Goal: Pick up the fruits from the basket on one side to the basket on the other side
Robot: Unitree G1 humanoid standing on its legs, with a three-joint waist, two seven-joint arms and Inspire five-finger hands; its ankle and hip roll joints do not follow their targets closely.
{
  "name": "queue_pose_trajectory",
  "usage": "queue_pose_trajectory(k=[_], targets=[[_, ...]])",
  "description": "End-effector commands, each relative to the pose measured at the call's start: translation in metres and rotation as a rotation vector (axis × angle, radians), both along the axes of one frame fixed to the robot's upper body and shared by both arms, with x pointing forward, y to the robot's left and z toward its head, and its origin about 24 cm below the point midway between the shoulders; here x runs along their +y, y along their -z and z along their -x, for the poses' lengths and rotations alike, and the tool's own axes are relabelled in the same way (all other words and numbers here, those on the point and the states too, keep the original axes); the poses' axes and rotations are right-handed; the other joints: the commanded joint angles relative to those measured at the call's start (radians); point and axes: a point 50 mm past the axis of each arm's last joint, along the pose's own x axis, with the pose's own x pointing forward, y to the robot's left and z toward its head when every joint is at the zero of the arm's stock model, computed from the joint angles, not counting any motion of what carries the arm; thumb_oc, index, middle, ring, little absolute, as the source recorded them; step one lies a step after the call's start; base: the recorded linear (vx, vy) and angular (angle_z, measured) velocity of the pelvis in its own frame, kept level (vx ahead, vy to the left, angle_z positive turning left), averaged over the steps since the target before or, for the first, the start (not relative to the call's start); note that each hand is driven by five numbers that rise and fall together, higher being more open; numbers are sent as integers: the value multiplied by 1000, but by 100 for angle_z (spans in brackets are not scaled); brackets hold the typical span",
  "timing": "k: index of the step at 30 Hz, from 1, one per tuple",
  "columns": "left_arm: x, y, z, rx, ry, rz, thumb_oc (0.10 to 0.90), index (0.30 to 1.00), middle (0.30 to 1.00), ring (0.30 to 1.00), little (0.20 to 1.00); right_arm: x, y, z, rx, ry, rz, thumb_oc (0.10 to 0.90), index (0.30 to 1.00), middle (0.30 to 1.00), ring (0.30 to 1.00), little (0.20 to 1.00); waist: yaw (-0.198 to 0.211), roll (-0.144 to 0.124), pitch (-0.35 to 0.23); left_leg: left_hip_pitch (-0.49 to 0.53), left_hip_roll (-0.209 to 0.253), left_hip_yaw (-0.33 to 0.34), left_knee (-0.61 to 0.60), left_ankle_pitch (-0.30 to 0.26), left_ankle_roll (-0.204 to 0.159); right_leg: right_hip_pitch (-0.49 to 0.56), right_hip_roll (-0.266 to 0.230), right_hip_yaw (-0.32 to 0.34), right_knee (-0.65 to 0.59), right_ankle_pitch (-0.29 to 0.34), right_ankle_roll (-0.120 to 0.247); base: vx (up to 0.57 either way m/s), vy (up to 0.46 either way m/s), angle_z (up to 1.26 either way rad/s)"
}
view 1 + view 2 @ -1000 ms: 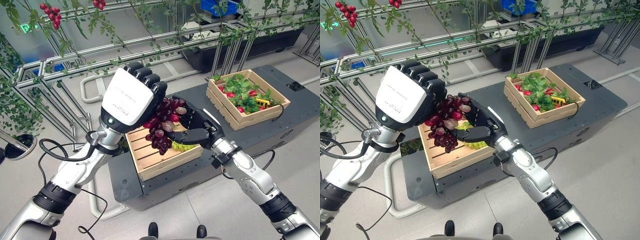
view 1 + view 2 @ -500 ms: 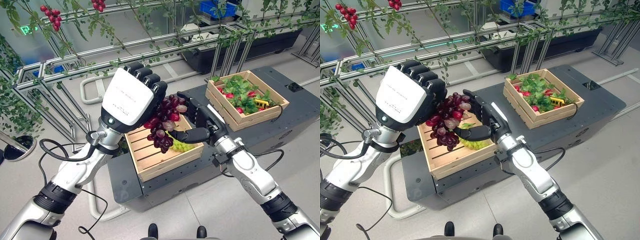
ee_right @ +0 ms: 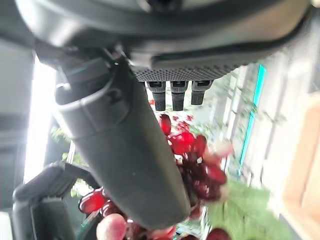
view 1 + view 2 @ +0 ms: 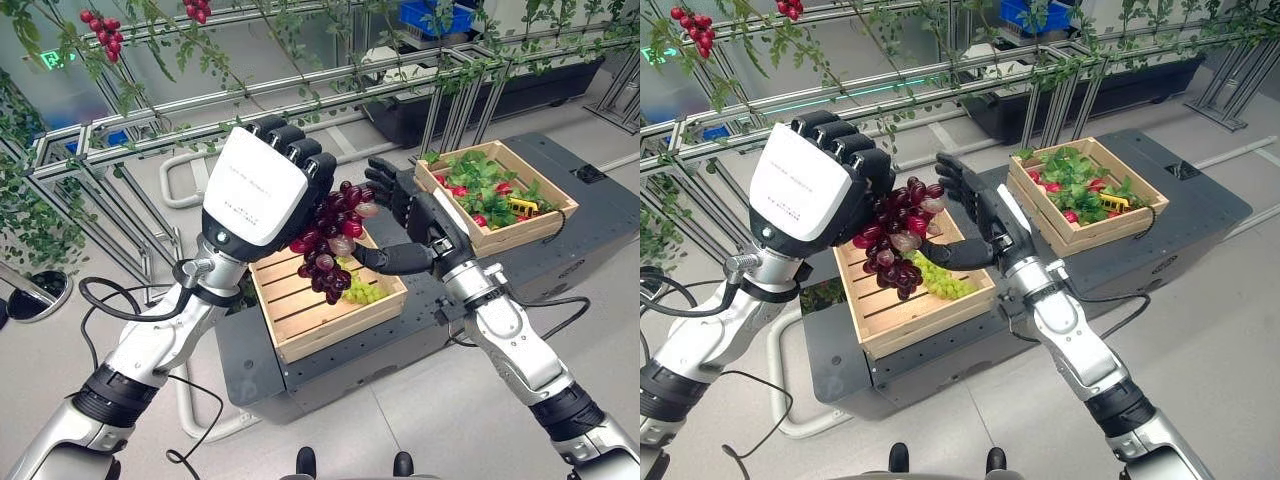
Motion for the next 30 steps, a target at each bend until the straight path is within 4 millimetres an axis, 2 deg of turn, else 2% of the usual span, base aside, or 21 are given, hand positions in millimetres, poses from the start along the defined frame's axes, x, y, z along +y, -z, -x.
queue_pose_trajectory(k=[1, 5, 13, 22, 30], targets=[[4, -60, 0, -226, 21, 123, 400, 300, 300, 300, 300, 2, -70, 17, -468, 6, 0, 800, 900, 900, 900, 900, -2, -37, -148, 24, -7, -23, 2, -59, 14, -29, -41, 35, 1, 44, 10, 0, 0, 0], [7, -63, 2, -227, 24, 121, 400, 300, 300, 300, 300, 0, -81, 21, -615, 43, 188, 800, 900, 900, 900, 900, -1, -40, -151, 29, -8, -28, 2, -71, 14, -25, -40, 35, 1, 36, 13, 0, 0, 0], [9, -68, 2, -214, 39, 116, 400, 300, 300, 300, 300, 3, -95, 25, -738, 20, 370, 800, 900, 900, 900, 900, 2, -47, -150, 32, -5, -29, 2, -72, 13, -24, -41, 34, 1, 36, 16, 0, 0, 0], [7, -68, 4, -195, 95, 137, 400, 300, 300, 300, 300, 14, -100, 29, -768, -60, 461, 800, 900, 900, 900, 900, 8, -53, -151, 33, -5, -33, 2, -71, 13, -23, -41, 31, 1, 37, 18, 0, 0, 0], [5, -71, 5, -204, 135, 165, 400, 300, 300, 300, 300, 26, -97, 26, -674, -199, 530, 800, 900, 900, 900, 900, 13, -60, -155, 33, -4, -34, 2, -70, 11, -20, -43, 29, 1, 37, 19, 0, 0, 0]])
